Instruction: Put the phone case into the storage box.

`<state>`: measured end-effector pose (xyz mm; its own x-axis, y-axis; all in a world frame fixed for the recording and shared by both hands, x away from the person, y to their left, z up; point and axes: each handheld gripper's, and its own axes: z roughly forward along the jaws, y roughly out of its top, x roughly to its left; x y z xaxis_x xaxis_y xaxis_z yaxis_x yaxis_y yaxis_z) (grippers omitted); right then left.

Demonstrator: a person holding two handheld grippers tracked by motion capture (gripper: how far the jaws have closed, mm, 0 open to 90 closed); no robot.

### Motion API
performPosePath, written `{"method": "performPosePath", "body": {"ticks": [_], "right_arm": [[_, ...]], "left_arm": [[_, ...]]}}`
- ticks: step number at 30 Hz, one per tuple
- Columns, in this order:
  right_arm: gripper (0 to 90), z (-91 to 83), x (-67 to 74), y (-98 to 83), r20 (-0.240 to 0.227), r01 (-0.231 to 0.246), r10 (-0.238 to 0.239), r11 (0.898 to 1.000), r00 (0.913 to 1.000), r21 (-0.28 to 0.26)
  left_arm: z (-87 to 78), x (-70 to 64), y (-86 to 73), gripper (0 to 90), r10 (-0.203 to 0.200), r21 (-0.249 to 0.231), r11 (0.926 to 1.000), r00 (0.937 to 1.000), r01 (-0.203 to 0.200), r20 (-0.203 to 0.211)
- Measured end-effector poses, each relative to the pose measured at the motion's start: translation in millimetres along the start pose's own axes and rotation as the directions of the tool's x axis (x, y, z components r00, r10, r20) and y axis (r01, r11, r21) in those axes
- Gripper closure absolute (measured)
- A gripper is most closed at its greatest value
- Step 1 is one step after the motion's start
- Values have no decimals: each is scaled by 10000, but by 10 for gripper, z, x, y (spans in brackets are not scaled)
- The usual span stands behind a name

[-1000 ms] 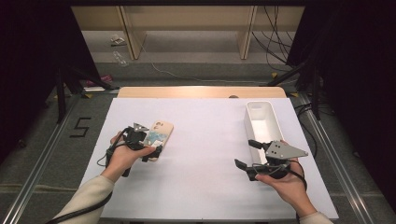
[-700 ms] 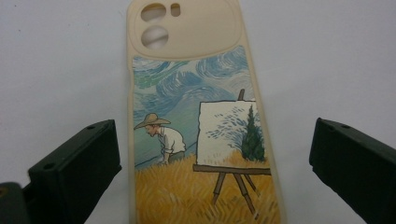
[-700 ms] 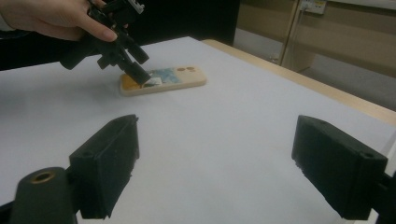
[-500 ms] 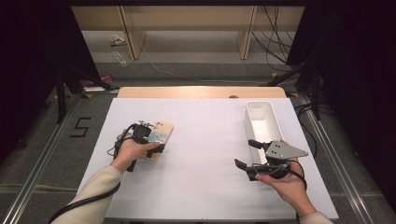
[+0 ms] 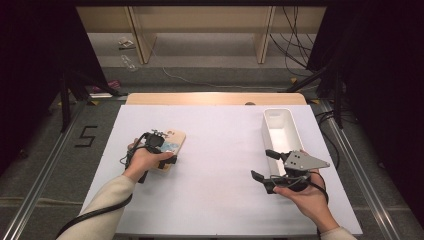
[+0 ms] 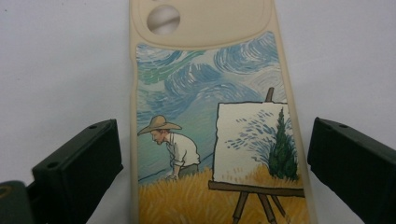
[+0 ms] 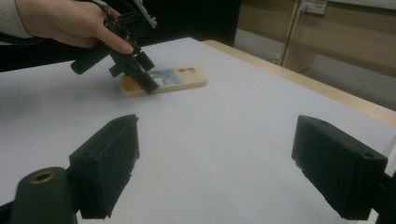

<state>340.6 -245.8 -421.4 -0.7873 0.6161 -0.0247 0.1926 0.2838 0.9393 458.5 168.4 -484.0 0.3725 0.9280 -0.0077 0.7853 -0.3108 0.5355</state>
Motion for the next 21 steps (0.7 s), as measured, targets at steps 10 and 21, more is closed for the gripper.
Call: {"method": "performPosePath", "body": {"ticks": [10,21], "right_arm": [[158,2,2,1,-15,11,-11,10000,10000,0],[158,3,3,1,-27,12,-12,10000,10000,-1]], "left_arm": [[27,11,4,34,-64,197,9998,10000,64,1],[21,1,24,75,-198,401,9990,9998,197,21]]}}
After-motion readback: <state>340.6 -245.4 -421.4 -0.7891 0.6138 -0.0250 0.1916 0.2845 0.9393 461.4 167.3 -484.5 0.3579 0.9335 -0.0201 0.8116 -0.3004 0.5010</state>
